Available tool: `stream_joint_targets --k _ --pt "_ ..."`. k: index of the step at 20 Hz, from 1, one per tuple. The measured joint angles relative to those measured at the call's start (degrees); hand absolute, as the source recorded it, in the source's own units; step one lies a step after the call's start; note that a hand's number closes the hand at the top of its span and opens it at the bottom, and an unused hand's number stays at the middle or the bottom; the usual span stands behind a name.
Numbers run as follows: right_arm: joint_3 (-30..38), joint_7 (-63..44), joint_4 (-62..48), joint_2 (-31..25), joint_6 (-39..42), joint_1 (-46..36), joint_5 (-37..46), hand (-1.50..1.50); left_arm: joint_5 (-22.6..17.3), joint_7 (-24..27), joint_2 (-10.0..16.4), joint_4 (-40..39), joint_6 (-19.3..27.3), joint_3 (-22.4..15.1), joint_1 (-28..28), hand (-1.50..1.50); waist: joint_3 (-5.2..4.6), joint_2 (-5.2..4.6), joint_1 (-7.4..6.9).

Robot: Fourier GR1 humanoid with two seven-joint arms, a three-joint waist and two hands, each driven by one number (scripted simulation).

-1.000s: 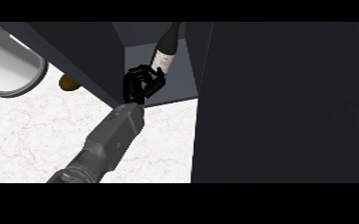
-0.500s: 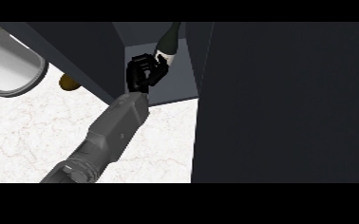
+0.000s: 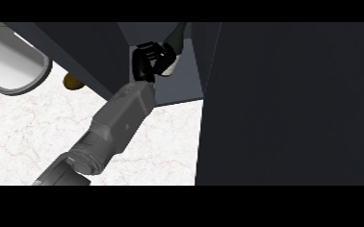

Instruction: Pick up the wine, place it into the cabinet and close the cabinet

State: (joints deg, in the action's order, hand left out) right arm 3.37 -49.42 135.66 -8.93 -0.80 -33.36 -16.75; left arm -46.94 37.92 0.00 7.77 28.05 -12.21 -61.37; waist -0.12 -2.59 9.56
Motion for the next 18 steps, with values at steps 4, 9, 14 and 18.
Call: stream_joint_targets --k 4,9,14,18 --pt "0.6 0.6 0.0 -0.1 0.4 0.7 -0.1 -1.5 -0.5 -2.1 0.0 -1.2 0.5 0.4 -2.2 1.5 0.03 -0.13 -0.38" --pt "1.1 0.7 0.1 -0.5 0.7 1.1 -0.3 -1.5 -1.1 -3.3 0.1 -2.7 0.5 1.6 -3.7 1.5 0.02 -0.34 -0.82" --pt "1.2 0.9 0.1 -0.5 1.2 1.7 -0.4 -1.5 0.3 -4.0 1.2 -4.9 2.1 0.7 -5.3 1.5 0.06 -0.51 -0.85" --pt "1.2 1.3 0.0 -0.5 1.6 1.7 -0.5 -1.5 4.0 -3.8 2.7 -6.7 6.0 -2.9 -6.0 1.5 0.12 -0.78 -0.54"
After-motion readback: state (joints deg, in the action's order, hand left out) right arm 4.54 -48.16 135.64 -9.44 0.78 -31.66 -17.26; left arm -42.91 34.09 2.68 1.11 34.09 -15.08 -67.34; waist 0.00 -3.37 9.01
